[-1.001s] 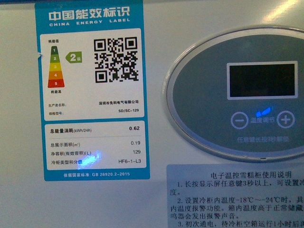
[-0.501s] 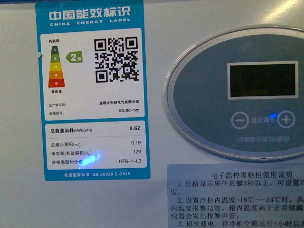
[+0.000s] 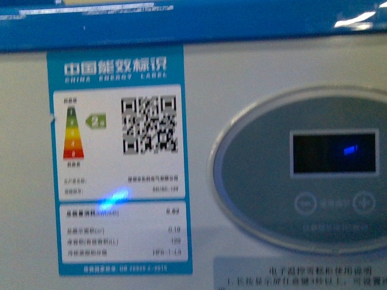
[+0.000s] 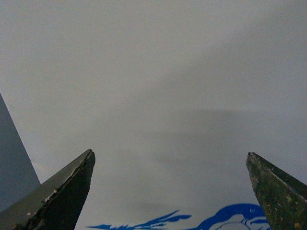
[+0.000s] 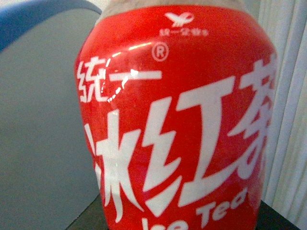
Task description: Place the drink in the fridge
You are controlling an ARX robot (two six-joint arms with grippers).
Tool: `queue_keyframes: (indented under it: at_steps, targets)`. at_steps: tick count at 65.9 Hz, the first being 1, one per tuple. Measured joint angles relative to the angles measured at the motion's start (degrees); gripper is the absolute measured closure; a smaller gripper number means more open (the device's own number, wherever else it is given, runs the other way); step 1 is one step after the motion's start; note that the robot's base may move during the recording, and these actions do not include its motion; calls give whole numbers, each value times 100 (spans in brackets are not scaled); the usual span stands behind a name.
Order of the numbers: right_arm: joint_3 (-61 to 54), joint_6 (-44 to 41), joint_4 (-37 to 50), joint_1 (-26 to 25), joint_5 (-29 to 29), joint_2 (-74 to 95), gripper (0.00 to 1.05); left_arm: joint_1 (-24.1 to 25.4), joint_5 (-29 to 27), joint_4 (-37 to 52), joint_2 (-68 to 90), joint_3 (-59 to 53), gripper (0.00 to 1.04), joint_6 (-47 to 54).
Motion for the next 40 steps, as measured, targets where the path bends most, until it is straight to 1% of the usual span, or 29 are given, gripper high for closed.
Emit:
queue_keyframes:
  at_steps: [40]
  targets:
    - [0,-20,0,0,0,0,68,0,2,2,0,0,8,2]
